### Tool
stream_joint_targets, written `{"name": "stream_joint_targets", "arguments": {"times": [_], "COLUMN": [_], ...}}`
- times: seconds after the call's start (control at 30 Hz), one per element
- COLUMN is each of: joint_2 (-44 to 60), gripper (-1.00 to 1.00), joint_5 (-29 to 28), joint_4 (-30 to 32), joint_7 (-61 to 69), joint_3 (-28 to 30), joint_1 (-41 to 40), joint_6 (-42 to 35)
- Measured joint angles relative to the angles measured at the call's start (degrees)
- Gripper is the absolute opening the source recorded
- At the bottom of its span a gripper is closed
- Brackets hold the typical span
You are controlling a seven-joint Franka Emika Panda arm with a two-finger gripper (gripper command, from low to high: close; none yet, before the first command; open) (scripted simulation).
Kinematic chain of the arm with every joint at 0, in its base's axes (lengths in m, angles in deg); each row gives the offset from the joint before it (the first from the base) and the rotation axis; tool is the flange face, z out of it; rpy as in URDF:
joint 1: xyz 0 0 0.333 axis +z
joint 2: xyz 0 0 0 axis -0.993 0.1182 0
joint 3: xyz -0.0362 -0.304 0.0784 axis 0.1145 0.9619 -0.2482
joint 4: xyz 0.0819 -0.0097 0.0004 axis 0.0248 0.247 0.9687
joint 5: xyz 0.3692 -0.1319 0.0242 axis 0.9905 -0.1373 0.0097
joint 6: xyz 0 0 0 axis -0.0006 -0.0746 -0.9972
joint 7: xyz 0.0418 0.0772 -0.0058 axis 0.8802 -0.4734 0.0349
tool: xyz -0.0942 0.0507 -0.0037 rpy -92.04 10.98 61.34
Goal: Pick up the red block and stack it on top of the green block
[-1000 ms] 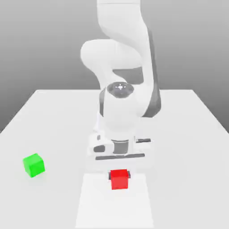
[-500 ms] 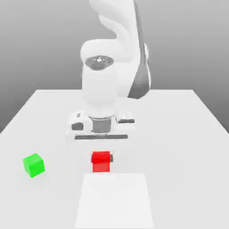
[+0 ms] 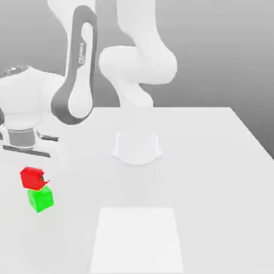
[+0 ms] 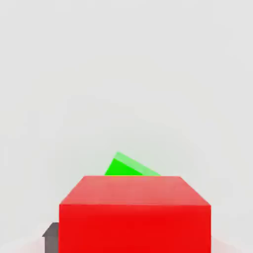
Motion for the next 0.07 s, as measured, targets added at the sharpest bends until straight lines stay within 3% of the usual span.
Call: {"name": "stream_joint_targets", "arguments": {"times": [0.07], "joint_2": [0.0], "gripper": [1.0], "joint_5": [0.0], "joint_4": [0.0], "joint_7": [0.0], "joint_3": [0.0], "joint_1": [0.0], "joint_6": [0.0]}}
